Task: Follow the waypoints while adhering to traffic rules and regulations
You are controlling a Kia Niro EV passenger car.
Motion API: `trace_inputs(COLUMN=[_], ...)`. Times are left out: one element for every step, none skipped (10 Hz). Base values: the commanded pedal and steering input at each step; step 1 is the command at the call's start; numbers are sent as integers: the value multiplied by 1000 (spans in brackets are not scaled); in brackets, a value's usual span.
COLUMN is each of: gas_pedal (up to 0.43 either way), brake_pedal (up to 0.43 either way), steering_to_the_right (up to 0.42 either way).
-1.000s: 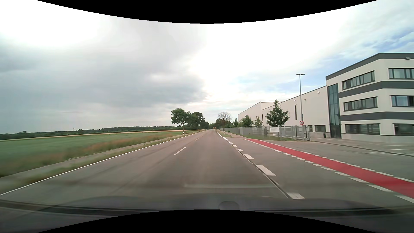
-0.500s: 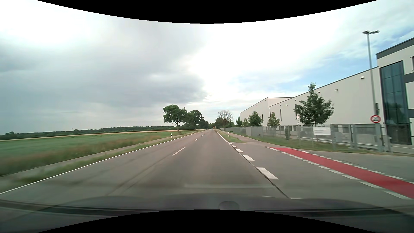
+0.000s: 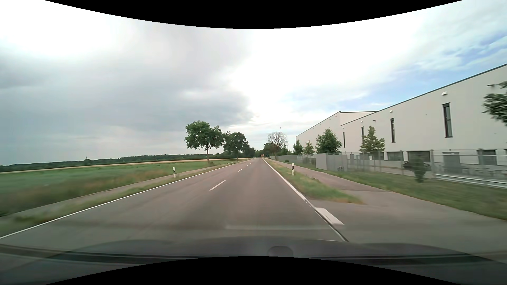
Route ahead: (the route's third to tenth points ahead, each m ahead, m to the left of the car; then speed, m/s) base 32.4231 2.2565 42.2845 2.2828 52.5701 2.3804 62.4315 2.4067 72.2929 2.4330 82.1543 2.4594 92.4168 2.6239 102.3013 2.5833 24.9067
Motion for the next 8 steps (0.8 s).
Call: trace_inputs(gas_pedal=[280, 280, 280, 268, 260, 260, 228, 228], brake_pedal=[0, 0, 0, 0, 0, 0, 0, 0], steering_to_the_right=[-2, -2, -2, -2, -2, -2, -2, -2])
